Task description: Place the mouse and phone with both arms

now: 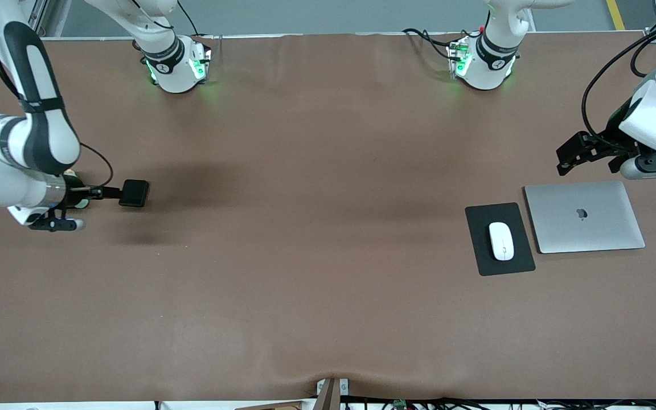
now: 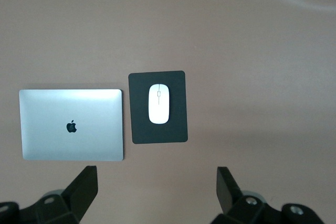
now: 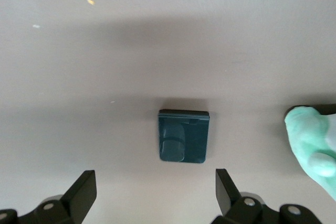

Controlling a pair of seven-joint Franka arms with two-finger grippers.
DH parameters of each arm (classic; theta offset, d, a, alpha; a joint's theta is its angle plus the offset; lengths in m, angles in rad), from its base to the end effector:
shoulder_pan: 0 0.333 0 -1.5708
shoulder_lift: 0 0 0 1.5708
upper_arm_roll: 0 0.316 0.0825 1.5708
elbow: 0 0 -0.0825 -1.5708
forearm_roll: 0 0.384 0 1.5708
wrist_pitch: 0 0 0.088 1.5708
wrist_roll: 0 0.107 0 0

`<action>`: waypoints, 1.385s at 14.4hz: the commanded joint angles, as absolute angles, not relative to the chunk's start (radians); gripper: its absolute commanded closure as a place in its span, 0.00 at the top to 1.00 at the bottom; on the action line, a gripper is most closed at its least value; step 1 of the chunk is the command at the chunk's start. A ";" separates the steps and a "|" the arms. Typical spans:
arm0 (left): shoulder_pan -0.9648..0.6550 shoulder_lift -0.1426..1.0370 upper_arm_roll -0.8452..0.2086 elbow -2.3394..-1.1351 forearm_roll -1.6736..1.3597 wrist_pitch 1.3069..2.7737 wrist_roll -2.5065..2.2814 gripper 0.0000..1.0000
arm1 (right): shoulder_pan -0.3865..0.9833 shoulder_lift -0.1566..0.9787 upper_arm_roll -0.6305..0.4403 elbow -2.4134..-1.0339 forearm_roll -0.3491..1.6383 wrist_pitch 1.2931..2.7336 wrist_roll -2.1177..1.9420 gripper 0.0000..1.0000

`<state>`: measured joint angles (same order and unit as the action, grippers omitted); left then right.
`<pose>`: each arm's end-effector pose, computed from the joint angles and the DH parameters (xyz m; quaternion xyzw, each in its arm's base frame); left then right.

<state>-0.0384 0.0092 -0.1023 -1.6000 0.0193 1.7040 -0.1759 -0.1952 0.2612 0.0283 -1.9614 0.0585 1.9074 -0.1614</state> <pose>0.5647 -0.0779 0.6178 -0.9987 -0.0168 -0.0483 0.0016 0.5599 -0.0905 0.3208 -0.9870 0.0165 0.1499 0.0547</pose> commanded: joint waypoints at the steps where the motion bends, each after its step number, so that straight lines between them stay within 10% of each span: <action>1: -0.032 0.006 -0.100 -1.575 0.002 1.689 -0.166 1.00 | -0.180 0.273 0.034 -1.852 0.060 1.815 -0.179 1.00; 9: -0.031 -0.005 -0.100 -1.575 -0.002 1.681 -0.169 1.00 | -0.199 0.343 0.094 -1.430 0.067 1.517 -0.196 1.00; 20: -0.028 -0.008 -0.100 -1.575 -0.002 1.674 -0.167 1.00 | -0.134 0.270 0.019 -1.232 0.066 1.290 -0.253 1.00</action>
